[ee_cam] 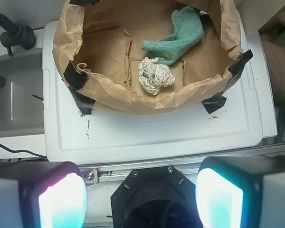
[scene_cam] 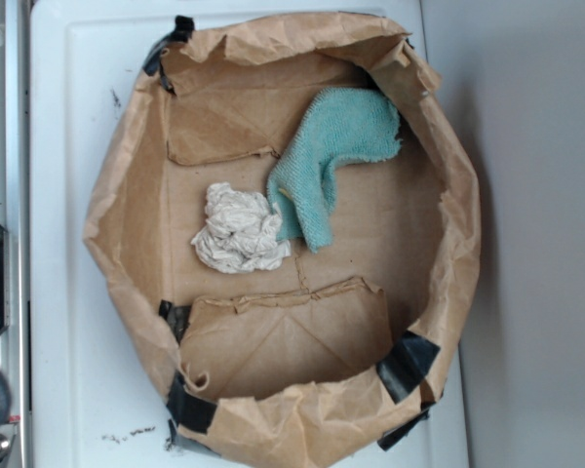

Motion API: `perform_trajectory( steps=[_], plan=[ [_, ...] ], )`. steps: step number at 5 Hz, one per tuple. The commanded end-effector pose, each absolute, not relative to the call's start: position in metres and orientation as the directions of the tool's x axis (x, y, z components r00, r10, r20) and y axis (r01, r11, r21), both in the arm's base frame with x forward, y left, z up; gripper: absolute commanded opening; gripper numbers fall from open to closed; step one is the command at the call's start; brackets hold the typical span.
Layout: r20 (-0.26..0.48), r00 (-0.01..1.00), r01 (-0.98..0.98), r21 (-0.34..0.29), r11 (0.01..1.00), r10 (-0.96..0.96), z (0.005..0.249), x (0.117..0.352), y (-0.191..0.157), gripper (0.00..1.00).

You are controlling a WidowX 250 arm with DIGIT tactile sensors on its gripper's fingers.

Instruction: Grab the white paper.

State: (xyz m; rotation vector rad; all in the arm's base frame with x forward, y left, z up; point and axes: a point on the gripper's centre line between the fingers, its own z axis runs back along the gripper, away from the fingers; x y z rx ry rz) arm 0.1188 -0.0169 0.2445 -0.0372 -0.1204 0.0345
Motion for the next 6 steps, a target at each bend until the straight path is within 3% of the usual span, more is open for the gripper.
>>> perform_trajectory(
  steps=[1, 3, 4, 5, 6],
  plan=[
    [0.119, 0.992, -0.032, -0.039, 0.999, 0.037, 0.244, 0.119, -0.017, 1.0],
    [0.183, 0.982, -0.034, -0.018, 0.999, 0.036, 0.241, 0.19, -0.008, 1.0],
    [0.19, 0.981, 0.051, -0.038, 0.998, -0.043, 0.236, 0.209, -0.001, 1.0],
    [0.174, 0.944, 0.293, -0.059, 0.954, -0.279, 0.188, 0.233, 0.005, 1.0],
    [0.107, 0.907, 0.411, -0.014, 0.911, -0.408, 0.138, 0.238, 0.01, 1.0]
  ],
)
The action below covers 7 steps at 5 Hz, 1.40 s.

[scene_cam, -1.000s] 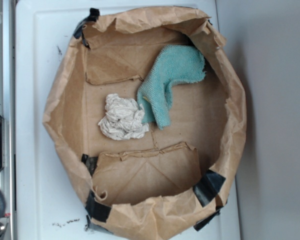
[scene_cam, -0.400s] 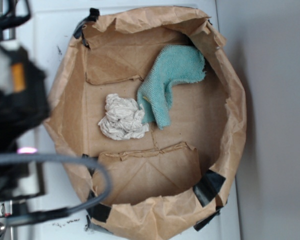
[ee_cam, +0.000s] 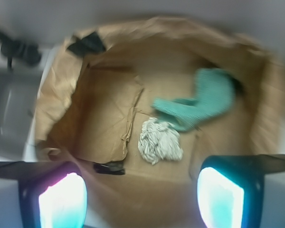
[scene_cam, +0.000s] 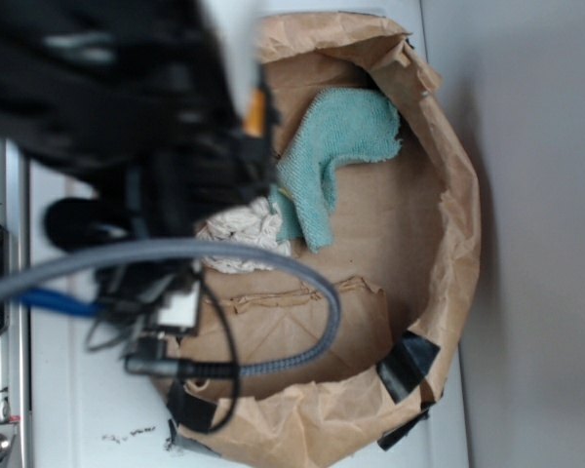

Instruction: Grab the white paper.

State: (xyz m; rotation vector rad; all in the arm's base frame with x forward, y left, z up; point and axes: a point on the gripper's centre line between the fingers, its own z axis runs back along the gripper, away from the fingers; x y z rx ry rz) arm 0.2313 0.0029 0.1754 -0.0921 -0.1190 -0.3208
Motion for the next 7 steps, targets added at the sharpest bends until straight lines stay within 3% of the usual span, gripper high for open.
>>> perform_trajectory(
  steps=[1, 3, 5, 6, 7],
  plan=[
    [0.107, 0.907, 0.411, -0.014, 0.911, -0.408, 0.138, 0.238, 0.01, 1.0],
    [0.107, 0.907, 0.411, -0.014, 0.911, -0.408, 0.138, 0.238, 0.01, 1.0],
    [0.115, 0.899, 0.424, 0.013, 0.905, -0.423, 0.072, 0.244, 0.007, 1.0],
    [0.083, 0.896, 0.437, 0.001, 0.9, -0.435, 0.056, 0.245, 0.008, 1.0],
    [0.067, 0.899, 0.436, -0.052, 0.898, -0.433, 0.042, 0.251, 0.012, 1.0]
  ],
)
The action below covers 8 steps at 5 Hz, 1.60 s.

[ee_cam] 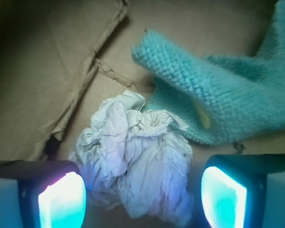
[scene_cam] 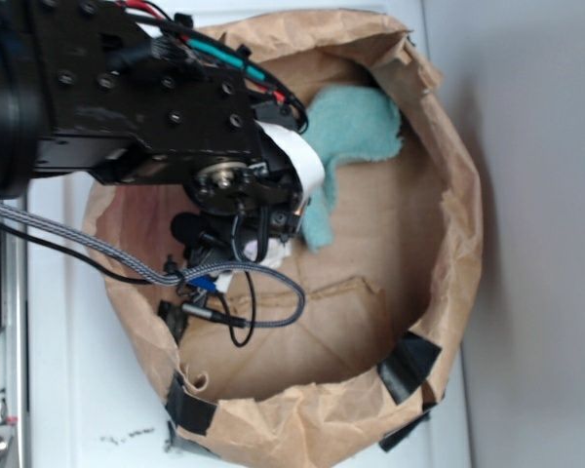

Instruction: Grab the white paper.

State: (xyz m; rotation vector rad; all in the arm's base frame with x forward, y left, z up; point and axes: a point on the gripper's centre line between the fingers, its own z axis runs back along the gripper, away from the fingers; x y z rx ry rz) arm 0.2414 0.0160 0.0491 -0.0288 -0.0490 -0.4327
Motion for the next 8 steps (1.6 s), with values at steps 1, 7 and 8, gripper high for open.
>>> perform_trajectory(
  steps=[1, 7, 8],
  plan=[
    [0.077, 0.898, 0.438, -0.059, 0.897, -0.434, 0.022, 0.255, 0.006, 1.0],
    [0.279, 0.929, 0.297, -0.168, 0.94, -0.243, 0.159, 0.227, 0.017, 0.0],
    [0.288, 0.931, 0.286, -0.196, 0.938, -0.224, 0.182, 0.207, 0.025, 0.0]
  ],
)
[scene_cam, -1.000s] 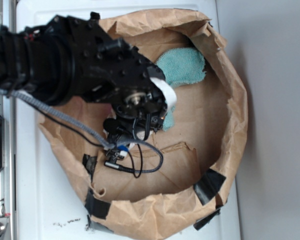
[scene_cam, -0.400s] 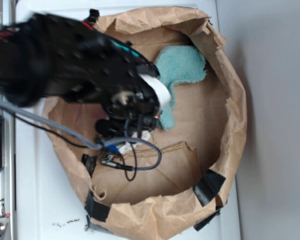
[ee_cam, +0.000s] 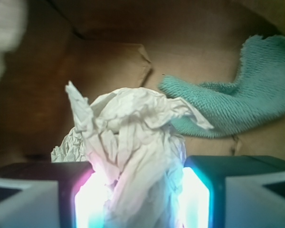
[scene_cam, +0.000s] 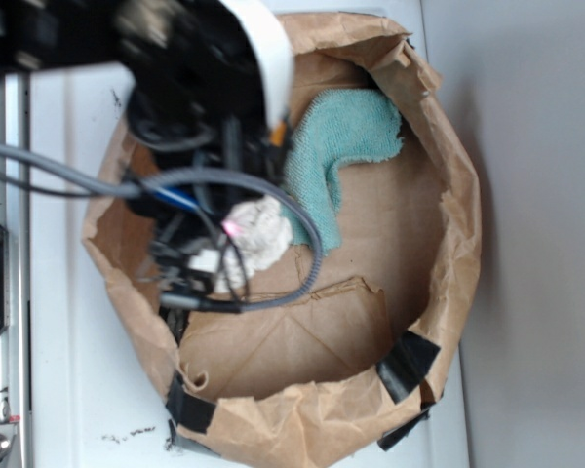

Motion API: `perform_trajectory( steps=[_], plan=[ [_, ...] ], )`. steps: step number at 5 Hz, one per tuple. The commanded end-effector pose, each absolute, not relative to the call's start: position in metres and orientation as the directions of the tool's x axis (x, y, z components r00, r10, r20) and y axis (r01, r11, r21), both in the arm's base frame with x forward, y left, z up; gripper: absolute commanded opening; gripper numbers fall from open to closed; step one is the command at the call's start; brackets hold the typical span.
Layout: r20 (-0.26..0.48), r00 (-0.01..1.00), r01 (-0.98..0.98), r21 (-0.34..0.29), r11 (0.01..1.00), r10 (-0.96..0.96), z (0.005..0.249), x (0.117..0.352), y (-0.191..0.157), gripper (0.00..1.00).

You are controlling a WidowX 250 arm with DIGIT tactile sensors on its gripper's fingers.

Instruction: Grab the white paper.

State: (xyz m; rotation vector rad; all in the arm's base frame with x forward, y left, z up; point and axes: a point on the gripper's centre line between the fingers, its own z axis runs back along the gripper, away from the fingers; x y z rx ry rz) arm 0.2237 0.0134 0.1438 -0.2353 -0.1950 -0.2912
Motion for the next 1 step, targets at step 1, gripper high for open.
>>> perform_trajectory(
  steps=[1],
  plan=[
    [0.304, 0.923, 0.296, -0.17, 0.94, -0.235, 0.1813, 0.1938, 0.0286, 0.0]
  ],
)
